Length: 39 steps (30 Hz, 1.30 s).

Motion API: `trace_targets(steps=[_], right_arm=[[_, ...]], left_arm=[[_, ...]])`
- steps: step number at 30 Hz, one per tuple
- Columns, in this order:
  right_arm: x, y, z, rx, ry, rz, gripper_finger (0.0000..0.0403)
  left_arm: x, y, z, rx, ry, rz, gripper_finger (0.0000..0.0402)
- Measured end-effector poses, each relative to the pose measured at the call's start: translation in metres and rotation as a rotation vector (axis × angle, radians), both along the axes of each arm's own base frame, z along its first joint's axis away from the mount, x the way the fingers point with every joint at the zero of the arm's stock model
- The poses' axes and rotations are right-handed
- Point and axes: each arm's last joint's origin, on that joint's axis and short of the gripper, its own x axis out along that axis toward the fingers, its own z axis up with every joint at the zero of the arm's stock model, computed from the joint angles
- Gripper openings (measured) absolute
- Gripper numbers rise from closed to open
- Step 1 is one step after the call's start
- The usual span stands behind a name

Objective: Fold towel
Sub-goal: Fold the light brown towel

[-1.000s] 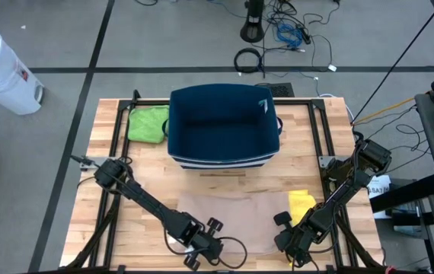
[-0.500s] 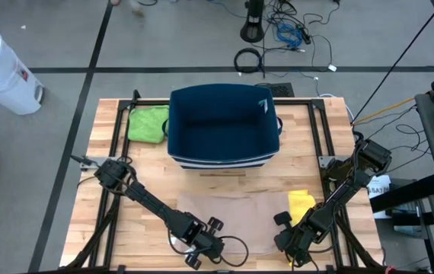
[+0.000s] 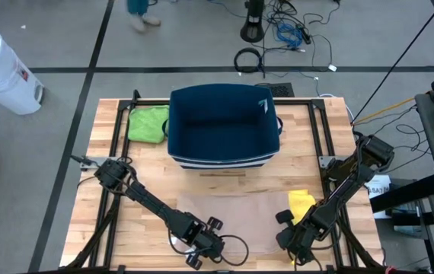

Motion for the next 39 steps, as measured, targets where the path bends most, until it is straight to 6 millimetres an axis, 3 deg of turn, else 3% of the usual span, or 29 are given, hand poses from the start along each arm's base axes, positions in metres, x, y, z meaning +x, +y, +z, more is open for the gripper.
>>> trace_targets(steps=[10, 14, 20, 29, 39], right_arm=[[-0.003, 0.002, 0.002, 0.102, 0.124, -0.031, 0.0141], [-0.003, 0.003, 0.003, 0.121, 0.141, -0.032, 0.0176], [0.006, 0.002, 0.009, 0.032, -0.031, -0.03, 0.0174], [0.036, -0.021, 0.012, -0.127, -0.24, -0.033, 0.0147], [0.057, -0.042, 0.013, -0.152, -0.272, -0.06, 0.0139]], left_arm=[[-0.002, 0.0, 0.002, 0.002, 0.019, 0.014, 0.0094], [-0.004, 0.002, 0.001, 0.018, 0.046, 0.028, 0.0094], [-0.006, 0.005, 0.001, 0.074, 0.041, 0.054, 0.0094], [-0.008, 0.011, 0.0, 0.139, 0.057, 0.072, 0.0094], [-0.022, 0.054, -0.003, 0.414, 0.312, 0.13, 0.0094]])
